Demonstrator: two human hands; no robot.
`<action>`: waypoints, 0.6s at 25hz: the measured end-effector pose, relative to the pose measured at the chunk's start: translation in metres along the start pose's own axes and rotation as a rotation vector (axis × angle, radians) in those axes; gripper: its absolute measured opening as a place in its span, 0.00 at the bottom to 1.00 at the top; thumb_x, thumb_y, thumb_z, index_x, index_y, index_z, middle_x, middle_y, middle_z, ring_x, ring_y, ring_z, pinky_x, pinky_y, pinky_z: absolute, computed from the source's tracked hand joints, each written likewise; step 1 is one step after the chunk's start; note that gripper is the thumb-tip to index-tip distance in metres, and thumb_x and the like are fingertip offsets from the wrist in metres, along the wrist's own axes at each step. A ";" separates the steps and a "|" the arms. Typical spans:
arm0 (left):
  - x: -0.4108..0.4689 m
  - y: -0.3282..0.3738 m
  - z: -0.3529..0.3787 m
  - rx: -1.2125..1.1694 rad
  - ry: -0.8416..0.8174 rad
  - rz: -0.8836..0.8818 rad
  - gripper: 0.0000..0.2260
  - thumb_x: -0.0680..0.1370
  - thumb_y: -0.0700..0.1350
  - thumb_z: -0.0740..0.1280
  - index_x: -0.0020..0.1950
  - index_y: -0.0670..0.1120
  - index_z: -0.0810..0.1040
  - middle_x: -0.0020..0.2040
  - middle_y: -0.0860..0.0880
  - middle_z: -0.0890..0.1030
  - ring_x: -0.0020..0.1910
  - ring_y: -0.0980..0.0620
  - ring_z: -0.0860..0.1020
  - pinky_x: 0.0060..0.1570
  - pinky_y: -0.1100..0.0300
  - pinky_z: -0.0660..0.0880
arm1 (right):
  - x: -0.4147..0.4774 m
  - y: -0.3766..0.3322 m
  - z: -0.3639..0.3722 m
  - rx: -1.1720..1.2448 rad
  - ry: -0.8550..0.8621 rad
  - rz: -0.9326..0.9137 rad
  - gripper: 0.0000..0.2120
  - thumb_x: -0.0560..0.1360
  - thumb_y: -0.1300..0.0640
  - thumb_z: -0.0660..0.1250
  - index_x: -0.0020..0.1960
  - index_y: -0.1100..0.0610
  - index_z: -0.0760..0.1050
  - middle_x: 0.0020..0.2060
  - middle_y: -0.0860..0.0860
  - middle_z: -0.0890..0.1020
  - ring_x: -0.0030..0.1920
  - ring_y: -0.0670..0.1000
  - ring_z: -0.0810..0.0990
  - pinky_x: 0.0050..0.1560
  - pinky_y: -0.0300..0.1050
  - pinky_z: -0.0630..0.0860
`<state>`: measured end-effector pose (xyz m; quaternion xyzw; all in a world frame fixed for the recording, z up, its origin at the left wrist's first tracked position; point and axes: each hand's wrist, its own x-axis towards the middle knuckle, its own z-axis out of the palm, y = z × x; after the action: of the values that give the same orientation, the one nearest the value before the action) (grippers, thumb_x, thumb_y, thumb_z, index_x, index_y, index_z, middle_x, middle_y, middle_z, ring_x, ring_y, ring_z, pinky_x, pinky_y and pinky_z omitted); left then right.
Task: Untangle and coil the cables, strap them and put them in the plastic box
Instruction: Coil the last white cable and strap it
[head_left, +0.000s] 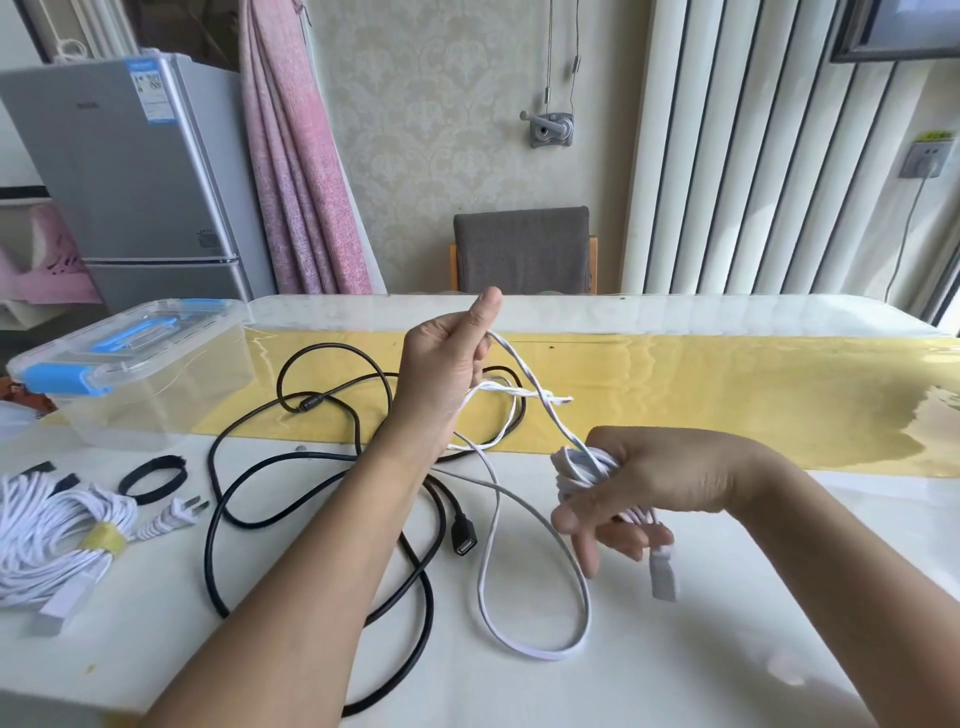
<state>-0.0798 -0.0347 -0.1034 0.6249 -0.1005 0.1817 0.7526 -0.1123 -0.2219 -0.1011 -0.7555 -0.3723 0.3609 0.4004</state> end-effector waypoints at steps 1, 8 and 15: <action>0.001 -0.003 0.000 0.046 0.027 0.031 0.26 0.78 0.47 0.66 0.20 0.51 0.64 0.22 0.55 0.62 0.22 0.57 0.58 0.24 0.66 0.57 | -0.001 -0.002 0.000 0.050 -0.069 -0.035 0.12 0.75 0.57 0.66 0.36 0.58 0.82 0.20 0.51 0.71 0.19 0.49 0.66 0.29 0.35 0.70; -0.007 -0.014 0.003 0.541 -0.060 0.308 0.24 0.79 0.50 0.64 0.24 0.46 0.66 0.19 0.55 0.65 0.22 0.59 0.64 0.29 0.68 0.62 | -0.002 0.009 -0.012 0.639 -0.296 -0.579 0.10 0.77 0.63 0.62 0.48 0.69 0.79 0.37 0.58 0.84 0.31 0.46 0.83 0.37 0.35 0.78; -0.019 -0.023 0.016 0.629 -0.317 0.168 0.25 0.81 0.55 0.57 0.26 0.45 0.69 0.20 0.55 0.66 0.22 0.57 0.64 0.27 0.66 0.61 | -0.020 0.018 -0.030 1.035 0.072 -0.752 0.16 0.80 0.69 0.49 0.64 0.77 0.65 0.59 0.74 0.72 0.55 0.64 0.79 0.63 0.54 0.69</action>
<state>-0.0868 -0.0562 -0.1277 0.8360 -0.2062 0.1655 0.4809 -0.0915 -0.2564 -0.0999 -0.2941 -0.3758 0.3034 0.8248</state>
